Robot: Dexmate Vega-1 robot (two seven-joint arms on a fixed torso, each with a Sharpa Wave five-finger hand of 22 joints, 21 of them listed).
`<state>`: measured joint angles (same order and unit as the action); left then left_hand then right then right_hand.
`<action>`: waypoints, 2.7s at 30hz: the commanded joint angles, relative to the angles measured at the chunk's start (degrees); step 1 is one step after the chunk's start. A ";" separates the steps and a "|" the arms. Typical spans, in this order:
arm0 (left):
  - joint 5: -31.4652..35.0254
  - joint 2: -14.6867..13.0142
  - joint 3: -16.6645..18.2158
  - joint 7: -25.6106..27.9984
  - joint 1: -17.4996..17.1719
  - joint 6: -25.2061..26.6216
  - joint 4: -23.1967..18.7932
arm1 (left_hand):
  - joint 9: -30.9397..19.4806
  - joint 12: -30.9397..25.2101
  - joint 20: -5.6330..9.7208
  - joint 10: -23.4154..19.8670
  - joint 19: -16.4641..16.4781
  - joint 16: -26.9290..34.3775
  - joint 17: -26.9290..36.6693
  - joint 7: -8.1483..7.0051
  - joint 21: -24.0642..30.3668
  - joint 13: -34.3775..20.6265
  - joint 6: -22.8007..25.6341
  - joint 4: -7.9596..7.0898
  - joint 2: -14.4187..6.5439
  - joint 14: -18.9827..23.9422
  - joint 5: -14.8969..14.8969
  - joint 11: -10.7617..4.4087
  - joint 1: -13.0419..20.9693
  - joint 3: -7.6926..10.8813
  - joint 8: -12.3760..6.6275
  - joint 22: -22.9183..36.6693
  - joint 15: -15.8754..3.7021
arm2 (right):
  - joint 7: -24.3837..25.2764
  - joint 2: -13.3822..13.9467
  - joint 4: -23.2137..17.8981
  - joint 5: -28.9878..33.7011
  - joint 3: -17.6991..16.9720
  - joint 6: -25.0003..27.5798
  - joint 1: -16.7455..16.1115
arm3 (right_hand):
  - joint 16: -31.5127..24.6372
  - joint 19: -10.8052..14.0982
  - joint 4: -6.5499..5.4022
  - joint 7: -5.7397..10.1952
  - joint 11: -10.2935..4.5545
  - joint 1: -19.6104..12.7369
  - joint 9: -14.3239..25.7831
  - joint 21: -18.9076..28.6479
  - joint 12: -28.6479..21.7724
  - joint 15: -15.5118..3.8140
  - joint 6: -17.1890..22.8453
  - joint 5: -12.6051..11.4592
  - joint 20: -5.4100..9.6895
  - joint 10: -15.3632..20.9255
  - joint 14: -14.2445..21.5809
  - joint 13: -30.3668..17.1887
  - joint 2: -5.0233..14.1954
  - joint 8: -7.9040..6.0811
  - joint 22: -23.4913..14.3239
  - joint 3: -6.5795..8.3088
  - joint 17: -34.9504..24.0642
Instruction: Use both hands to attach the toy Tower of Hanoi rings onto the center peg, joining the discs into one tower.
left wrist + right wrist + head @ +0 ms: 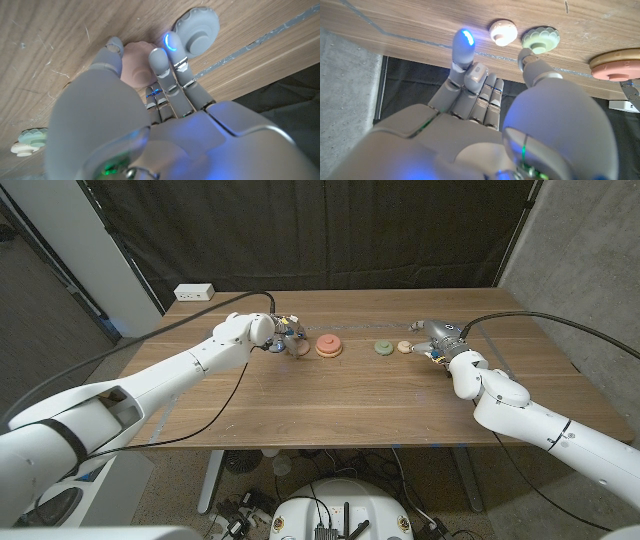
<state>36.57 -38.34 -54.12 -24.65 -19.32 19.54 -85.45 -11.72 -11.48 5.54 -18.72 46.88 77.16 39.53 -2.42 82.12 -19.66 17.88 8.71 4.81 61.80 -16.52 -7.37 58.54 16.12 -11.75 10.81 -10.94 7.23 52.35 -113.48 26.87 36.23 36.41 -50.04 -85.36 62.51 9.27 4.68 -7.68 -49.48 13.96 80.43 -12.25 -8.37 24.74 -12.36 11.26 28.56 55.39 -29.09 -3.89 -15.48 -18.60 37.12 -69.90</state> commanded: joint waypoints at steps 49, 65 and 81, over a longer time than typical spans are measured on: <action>-1.61 0.64 -1.60 -0.26 -0.56 1.67 1.10 | -1.56 -4.64 6.56 -17.82 2.72 4.92 4.46 -0.58 1.28 -3.25 15.86 0.33 -4.77 3.57 -1.85 -2.98 6.05 2.98 -4.81 -0.13 -1.50 | -1.15 -0.04 -0.41 -0.18 0.80 1.31 0.82 | 0.36 -0.51 0.12 0.10 -0.05 0.38 0.32 1.46 0.20 -4.00 0.75 -0.91 1.28 0.84 0.35 -0.39 0.92 -0.27 0.99 0.55 -0.12; -1.20 -1.56 0.52 -0.08 -1.13 3.51 -3.71 | -1.82 -4.34 6.69 -18.67 3.26 5.14 5.63 -0.76 1.77 -4.23 16.61 0.66 -4.70 4.54 -2.22 -3.45 6.52 3.48 -4.63 -0.09 -1.50 | -1.07 0.08 -0.55 -0.37 0.57 1.06 0.81 | 0.38 -0.64 0.28 0.16 -0.19 0.30 0.32 1.89 0.33 -4.00 0.61 -1.03 1.28 0.76 0.29 -0.40 0.80 -0.12 1.23 0.63 -0.11; -0.34 -2.93 2.02 -0.18 -1.78 4.35 -7.03 | -1.97 -3.92 6.67 -18.97 3.26 4.85 6.35 -0.87 1.97 -4.95 16.84 0.61 -4.55 4.84 -2.32 -3.30 6.68 3.79 -4.31 -0.14 -1.49 | -0.53 0.44 -1.42 -0.51 0.11 1.73 0.03 | 0.27 -0.73 0.27 0.13 -0.16 0.26 0.30 2.25 0.32 -4.00 0.59 -1.11 1.28 0.82 0.47 -0.47 0.83 -0.01 1.45 0.67 -0.20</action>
<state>35.44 -40.29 -53.31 -25.23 -20.66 23.36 -90.11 -12.09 -15.19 6.35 -33.18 49.78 81.98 45.54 -3.36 83.71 -19.45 34.19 9.65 1.43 66.14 -18.52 -6.66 63.60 19.14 -16.05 10.66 -12.39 6.28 52.39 -114.18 26.57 36.82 37.67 -49.37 -84.97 62.09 9.53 4.90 -7.77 -49.17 13.96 82.43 -12.25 -8.41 24.96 -13.02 11.07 28.64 55.41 -29.35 -3.60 -15.48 -17.01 37.38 -69.91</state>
